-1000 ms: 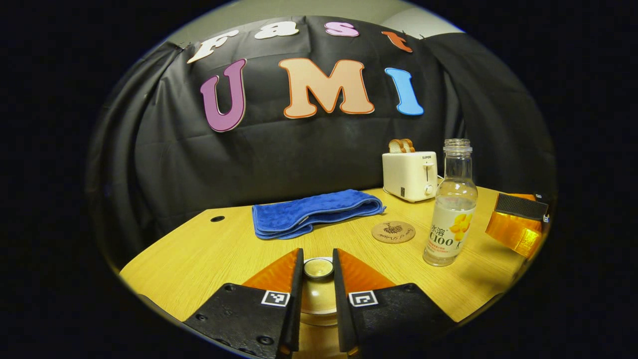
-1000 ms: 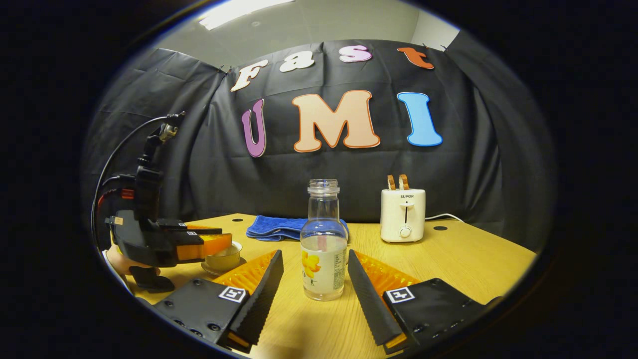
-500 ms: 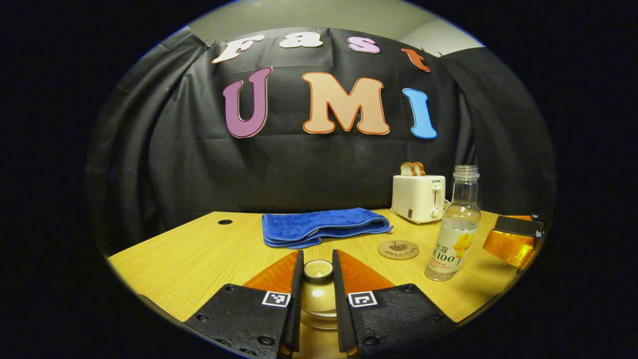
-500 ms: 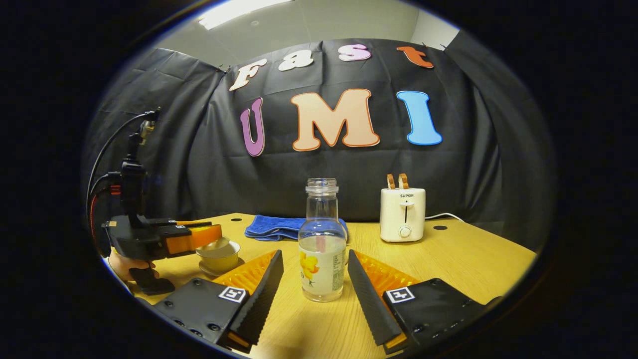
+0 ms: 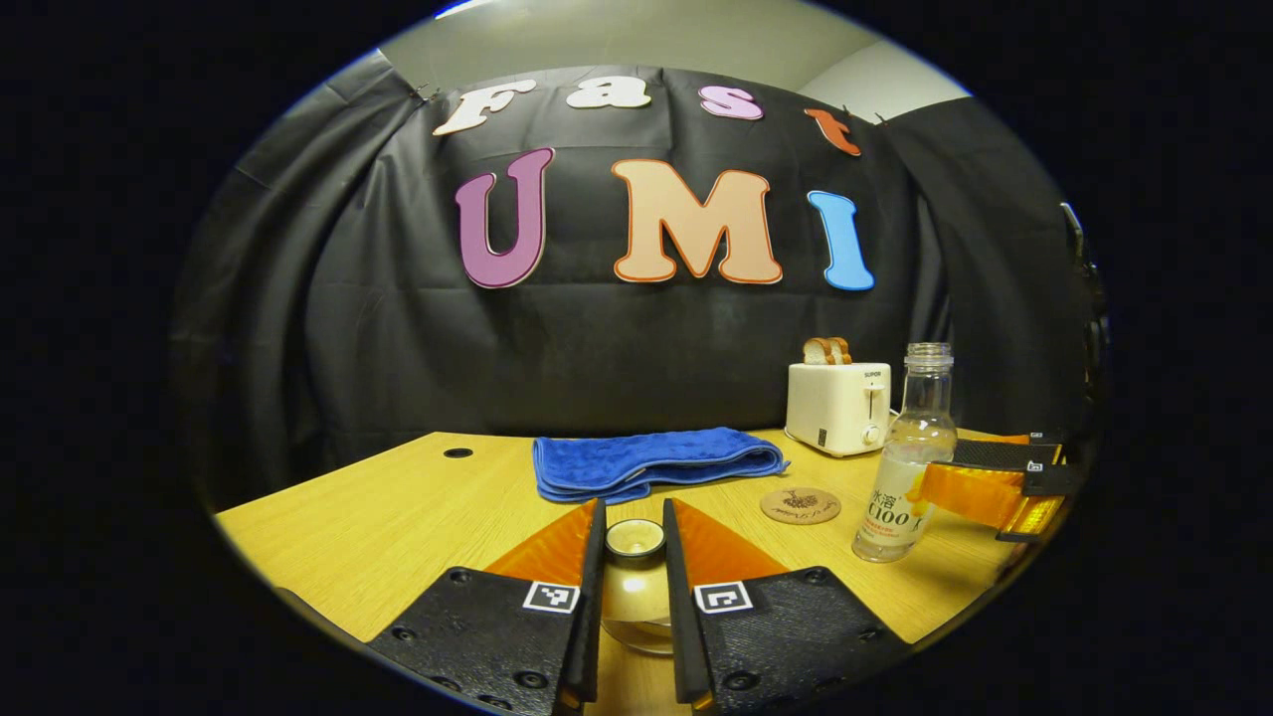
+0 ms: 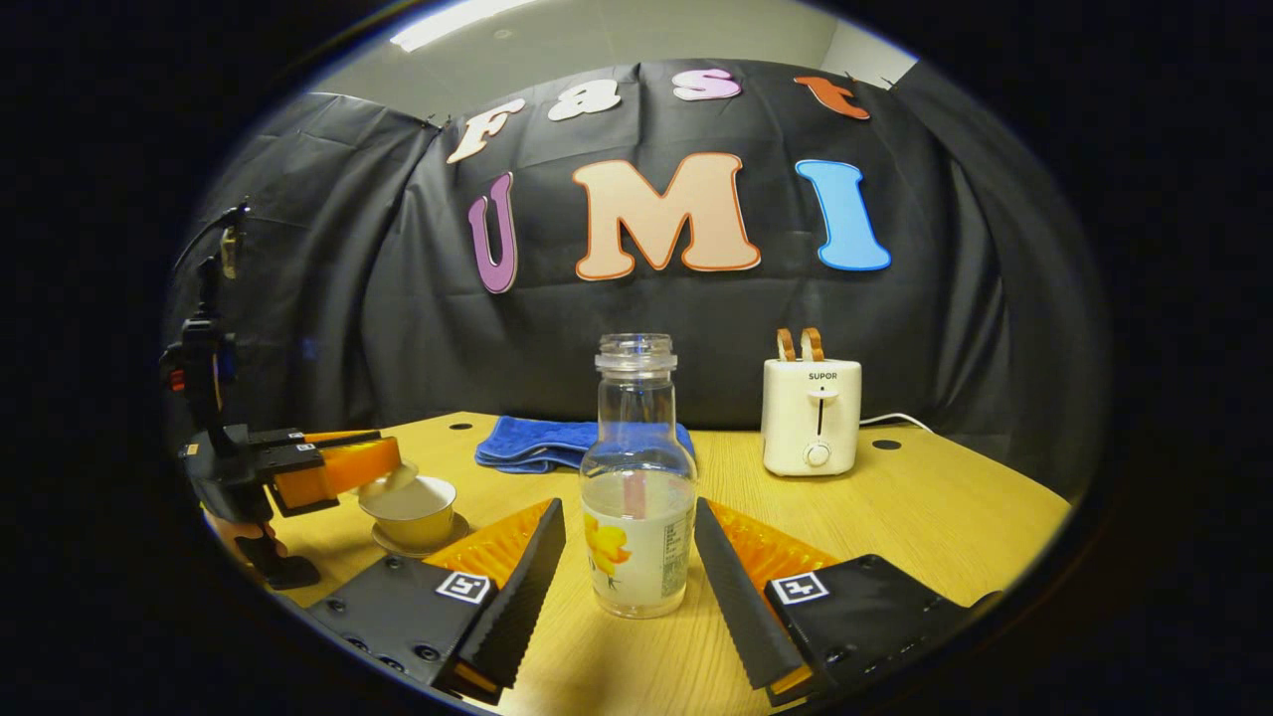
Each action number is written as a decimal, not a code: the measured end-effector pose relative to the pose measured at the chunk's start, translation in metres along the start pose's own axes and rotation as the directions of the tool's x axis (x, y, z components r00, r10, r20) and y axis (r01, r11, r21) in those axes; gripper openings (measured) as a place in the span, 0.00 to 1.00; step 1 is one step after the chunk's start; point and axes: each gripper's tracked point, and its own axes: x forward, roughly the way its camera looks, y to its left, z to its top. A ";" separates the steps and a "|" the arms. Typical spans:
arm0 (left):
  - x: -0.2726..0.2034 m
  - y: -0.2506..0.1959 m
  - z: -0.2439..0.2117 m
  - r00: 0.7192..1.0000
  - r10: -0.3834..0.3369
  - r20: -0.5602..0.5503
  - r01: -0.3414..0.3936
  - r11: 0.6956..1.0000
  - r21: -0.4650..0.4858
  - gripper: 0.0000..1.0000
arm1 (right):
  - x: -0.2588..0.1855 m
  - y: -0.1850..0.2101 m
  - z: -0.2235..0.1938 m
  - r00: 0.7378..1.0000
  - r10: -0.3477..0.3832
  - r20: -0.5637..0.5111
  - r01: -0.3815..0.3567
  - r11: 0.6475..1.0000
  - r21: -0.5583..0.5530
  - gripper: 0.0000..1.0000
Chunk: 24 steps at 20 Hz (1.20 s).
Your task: Open the teacup lid with one hand, grasp the water bottle and pour water into the teacup with the other hand; after pouring, place the water bottle on the coaster and then close the teacup lid.
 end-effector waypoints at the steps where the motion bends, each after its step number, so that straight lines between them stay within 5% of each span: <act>1: -0.002 0.004 0.000 1.000 0.004 0.001 -0.004 1.000 0.000 0.27 | 0.003 -0.001 -0.003 1.000 -0.006 -0.018 0.006 1.000 -0.001 0.86; 10: -0.017 0.051 -0.001 0.998 0.058 0.003 -0.058 0.998 0.001 0.27 | 0.030 -0.003 -0.012 0.995 -0.028 -0.095 0.028 1.000 -0.005 0.93; 12: -0.020 0.060 -0.002 0.998 0.065 0.002 -0.066 0.998 0.001 0.28 | 0.035 -0.001 -0.013 0.993 -0.026 -0.112 0.025 1.000 -0.008 0.87; 15: -0.024 0.071 -0.001 0.997 0.080 0.004 -0.080 0.997 0.002 0.28 | 0.042 0.001 -0.017 0.990 -0.030 -0.137 0.028 0.999 -0.019 0.94; 20: -0.028 0.085 -0.002 0.996 0.093 0.006 -0.093 0.996 0.003 0.27 | 0.044 0.001 -0.020 0.986 -0.049 -0.160 0.044 0.998 -0.034 0.82; 24: -0.032 0.105 -0.001 0.992 0.130 0.008 -0.130 0.992 0.003 0.27 | 0.042 0.008 -0.016 0.988 -0.081 -0.132 0.064 0.990 -0.126 0.82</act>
